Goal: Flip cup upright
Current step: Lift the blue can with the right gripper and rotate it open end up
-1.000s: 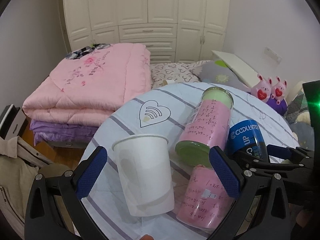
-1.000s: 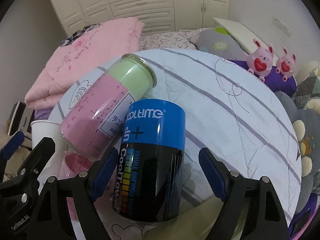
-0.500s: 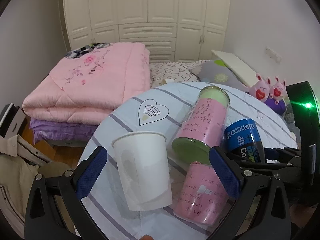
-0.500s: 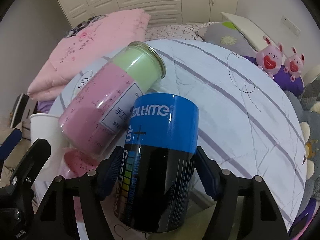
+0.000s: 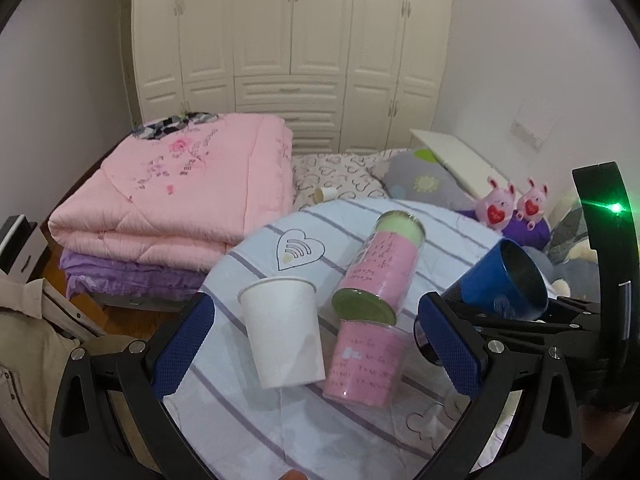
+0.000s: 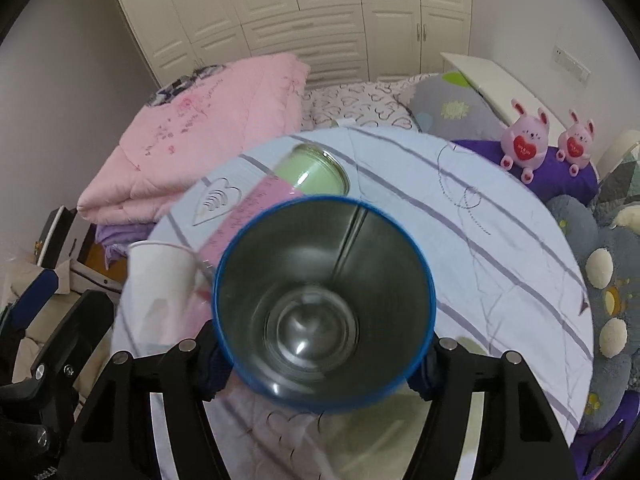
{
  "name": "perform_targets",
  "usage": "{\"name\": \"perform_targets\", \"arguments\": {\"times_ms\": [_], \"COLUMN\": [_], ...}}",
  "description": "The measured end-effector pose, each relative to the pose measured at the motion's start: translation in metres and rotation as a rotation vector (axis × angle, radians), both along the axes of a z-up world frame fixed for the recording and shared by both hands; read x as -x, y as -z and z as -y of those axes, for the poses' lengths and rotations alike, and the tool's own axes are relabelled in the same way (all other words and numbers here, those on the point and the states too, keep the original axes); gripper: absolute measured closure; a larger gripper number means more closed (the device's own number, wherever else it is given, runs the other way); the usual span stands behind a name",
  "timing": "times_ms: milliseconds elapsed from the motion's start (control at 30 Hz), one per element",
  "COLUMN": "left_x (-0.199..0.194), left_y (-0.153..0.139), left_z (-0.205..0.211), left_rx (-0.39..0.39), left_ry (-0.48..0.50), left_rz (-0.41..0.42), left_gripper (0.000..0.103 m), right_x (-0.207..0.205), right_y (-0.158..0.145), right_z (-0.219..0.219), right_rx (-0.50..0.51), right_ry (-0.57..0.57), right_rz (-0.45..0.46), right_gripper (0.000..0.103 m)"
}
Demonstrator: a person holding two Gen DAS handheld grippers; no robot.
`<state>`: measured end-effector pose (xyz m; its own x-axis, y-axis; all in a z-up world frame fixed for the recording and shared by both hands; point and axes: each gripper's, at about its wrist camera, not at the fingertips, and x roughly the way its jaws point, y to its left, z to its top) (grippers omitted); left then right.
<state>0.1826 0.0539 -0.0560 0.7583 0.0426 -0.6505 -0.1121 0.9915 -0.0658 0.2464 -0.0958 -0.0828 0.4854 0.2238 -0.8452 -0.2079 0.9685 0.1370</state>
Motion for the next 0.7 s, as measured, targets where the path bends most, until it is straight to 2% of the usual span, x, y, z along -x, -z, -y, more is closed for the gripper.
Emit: {"name": "perform_targets", "arguments": {"times_ms": [233,367,533,700], "left_x": [0.046,0.078,0.114,0.139], "left_y": [-0.031,-0.04,-0.031,-0.01], "left_z": [0.001,-0.003,-0.002,-0.003], "left_rx": [0.012,0.013,-0.029,0.0], "left_ry": [0.026,0.064,0.099,0.172], "left_rz": [0.058,0.065,0.036,-0.05], "left_gripper": [0.0,0.0,0.0,0.0], "right_x": [0.045,0.075,0.112,0.137], "right_y": [-0.038,-0.047,-0.03,-0.001], "right_z": [0.0,0.003,0.003,0.002], "right_rx": [-0.005,-0.034,-0.061,-0.124], "right_ry": [-0.006,-0.035,-0.074,-0.105], "right_rz": [0.06,0.045,-0.048,-0.194], "right_gripper": [0.034,0.034,0.034,0.034]}}
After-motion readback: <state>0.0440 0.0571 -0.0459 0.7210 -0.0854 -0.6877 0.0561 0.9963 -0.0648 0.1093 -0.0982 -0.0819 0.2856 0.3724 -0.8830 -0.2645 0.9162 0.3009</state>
